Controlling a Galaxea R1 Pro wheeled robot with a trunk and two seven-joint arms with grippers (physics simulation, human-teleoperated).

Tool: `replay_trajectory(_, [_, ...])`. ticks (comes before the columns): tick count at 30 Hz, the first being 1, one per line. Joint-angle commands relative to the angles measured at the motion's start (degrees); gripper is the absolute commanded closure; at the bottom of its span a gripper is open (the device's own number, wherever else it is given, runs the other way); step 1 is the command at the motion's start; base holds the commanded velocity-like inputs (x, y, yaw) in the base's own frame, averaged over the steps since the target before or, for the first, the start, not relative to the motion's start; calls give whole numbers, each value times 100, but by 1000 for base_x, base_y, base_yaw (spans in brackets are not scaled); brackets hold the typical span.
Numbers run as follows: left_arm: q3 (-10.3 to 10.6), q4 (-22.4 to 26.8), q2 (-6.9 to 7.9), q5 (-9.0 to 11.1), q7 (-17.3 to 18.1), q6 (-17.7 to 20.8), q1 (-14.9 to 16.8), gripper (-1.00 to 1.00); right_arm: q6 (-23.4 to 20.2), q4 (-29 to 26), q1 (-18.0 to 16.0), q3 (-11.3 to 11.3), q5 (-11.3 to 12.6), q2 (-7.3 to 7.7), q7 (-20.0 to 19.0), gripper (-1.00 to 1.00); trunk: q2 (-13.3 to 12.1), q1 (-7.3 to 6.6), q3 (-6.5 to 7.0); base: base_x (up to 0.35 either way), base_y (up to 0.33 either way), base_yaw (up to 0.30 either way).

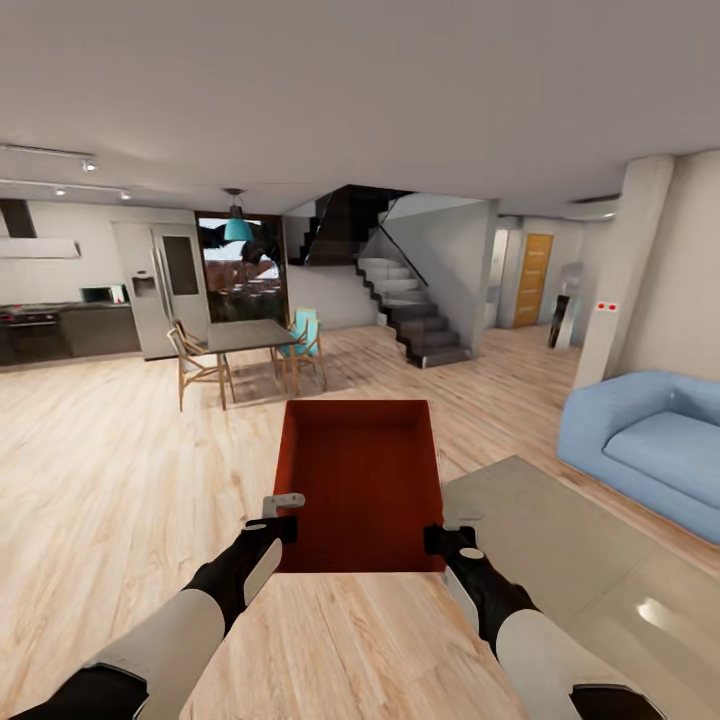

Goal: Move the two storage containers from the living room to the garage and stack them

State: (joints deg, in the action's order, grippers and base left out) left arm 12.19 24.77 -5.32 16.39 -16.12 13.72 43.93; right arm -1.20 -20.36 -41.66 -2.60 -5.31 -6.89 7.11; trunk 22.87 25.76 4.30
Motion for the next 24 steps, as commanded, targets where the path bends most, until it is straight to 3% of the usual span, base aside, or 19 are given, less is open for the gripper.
replay_trajectory(1, [-33,3,4,-39,-84,43,2,100,-12,-20,0,-109,-119,-5,29,100,5,2,-2,0,0,275])
replay_trajectory(24, [-33,1,4,-39,-84,43,1,100,-10,-20,0,-109,-128,-14,29,100,5,2,-2,0,0,275])
